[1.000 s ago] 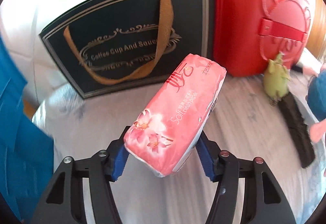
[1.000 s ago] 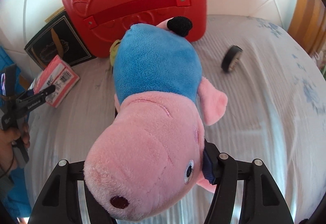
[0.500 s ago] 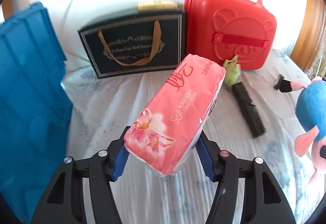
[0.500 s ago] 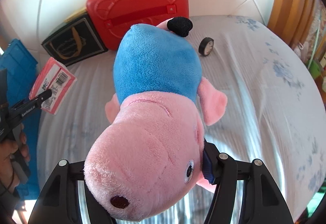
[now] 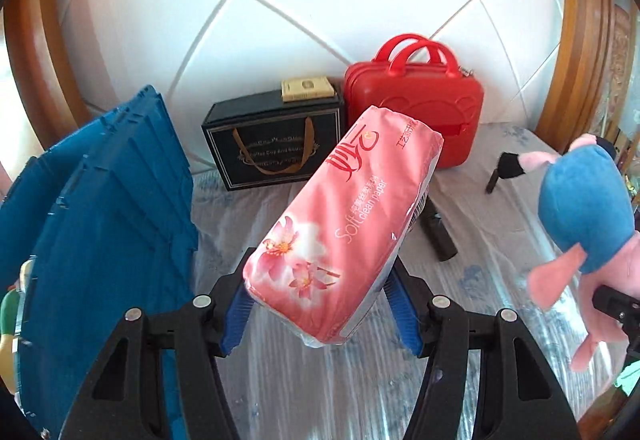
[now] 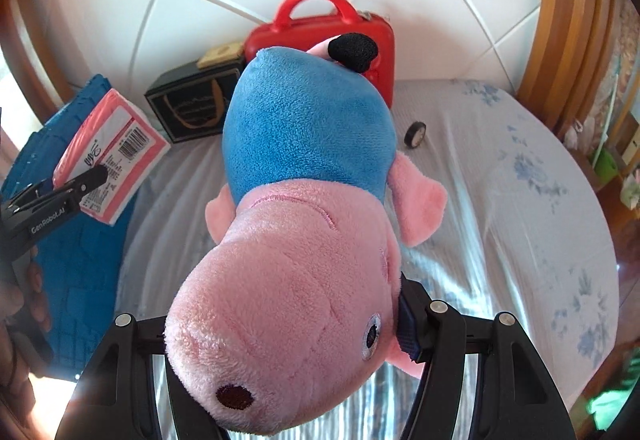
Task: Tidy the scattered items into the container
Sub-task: 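Lift and carry the tissue pack and pig plush over the blue crate with both tools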
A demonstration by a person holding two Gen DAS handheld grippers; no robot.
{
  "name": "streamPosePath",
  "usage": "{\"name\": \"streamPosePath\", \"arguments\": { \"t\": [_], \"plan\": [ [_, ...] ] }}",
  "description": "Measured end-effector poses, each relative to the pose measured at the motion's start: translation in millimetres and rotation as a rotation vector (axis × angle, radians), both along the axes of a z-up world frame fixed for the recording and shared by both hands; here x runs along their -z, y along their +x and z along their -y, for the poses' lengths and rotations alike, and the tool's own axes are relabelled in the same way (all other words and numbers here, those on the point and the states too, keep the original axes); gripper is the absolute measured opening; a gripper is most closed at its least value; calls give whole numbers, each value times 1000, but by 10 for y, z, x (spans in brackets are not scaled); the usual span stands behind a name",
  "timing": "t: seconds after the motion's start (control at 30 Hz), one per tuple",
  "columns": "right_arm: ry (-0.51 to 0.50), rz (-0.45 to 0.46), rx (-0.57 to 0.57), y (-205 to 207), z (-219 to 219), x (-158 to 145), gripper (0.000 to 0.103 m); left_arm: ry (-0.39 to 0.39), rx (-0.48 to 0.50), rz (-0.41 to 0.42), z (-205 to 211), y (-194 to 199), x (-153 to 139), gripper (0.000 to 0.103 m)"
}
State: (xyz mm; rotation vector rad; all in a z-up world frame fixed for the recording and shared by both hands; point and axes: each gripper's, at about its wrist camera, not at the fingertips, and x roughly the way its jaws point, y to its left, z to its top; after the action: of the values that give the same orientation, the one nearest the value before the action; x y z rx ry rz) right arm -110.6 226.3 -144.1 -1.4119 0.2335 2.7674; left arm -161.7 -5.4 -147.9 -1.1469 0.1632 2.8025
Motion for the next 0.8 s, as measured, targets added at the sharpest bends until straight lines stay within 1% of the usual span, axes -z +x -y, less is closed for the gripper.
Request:
{"name": "streamPosePath", "arguments": {
  "t": [0.23,0.37,0.43,0.63,0.73,0.8],
  "plan": [
    [19,-60,-22,225,299,-512,63,54,29,-53,226,399,-536,59],
    [23,-92,-45,317,521,-760,63,65,33,-71,412,582,-802,59],
    [47,-116,-61,359,699,-879,63,69,29,-77,521,657,-900,59],
    [46,-157,-140,333,1302,-1162,63,81,-2,-121,1007,839,-1183,59],
    [50,-180,-186,265,1663,-1301,63,84,-31,-137,1316,876,-1272,59],
    [71,-197,-219,239,1913,-1373,63,88,-56,-143,1557,903,-1310,59]
  ]
}}
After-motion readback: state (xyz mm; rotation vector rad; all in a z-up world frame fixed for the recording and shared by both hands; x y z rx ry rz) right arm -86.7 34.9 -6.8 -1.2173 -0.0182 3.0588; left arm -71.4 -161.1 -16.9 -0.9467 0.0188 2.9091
